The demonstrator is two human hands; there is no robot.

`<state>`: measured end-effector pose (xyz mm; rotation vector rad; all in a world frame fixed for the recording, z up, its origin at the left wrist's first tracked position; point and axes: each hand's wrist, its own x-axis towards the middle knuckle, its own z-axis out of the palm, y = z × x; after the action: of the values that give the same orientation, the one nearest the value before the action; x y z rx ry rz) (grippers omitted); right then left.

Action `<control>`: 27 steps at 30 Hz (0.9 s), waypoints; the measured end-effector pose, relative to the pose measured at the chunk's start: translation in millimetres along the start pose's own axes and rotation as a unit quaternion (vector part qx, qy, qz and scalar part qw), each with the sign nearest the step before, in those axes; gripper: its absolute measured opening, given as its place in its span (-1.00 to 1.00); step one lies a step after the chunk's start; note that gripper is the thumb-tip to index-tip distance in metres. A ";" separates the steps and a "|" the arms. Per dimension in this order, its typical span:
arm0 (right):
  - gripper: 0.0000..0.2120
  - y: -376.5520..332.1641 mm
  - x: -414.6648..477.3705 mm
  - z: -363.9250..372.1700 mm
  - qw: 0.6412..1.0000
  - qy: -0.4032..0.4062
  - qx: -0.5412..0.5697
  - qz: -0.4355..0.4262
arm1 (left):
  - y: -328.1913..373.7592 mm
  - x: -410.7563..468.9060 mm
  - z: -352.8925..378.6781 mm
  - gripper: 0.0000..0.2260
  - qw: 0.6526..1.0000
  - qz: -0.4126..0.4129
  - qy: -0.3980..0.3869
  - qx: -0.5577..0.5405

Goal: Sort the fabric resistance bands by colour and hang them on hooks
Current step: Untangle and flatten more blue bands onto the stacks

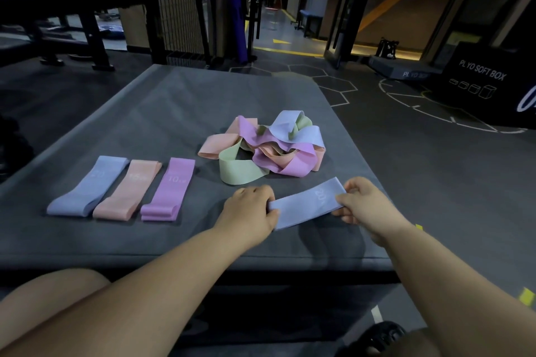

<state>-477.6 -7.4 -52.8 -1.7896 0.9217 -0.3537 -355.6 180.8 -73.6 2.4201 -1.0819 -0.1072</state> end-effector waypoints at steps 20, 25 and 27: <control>-0.88 -49.3 3.8 79.1 0.975 -0.012 0.216 -0.052 | -47.2 -27.4 -54.0 -0.78 0.931 -0.120 -0.095 -0.332; -0.91 -69.0 3.3 116.7 0.981 -0.043 0.170 -0.084 | -75.8 -42.6 -77.2 -0.87 0.941 -0.130 -0.061 -0.307; -0.89 -78.4 2.8 133.2 0.981 -0.054 0.150 -0.108 | -87.5 -49.1 -85.4 -0.85 0.939 -0.137 -0.040 -0.312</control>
<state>-359.9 91.7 -38.2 -1.6139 0.5650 -0.5019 -307.3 299.9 -44.7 1.9701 -0.6036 -0.5589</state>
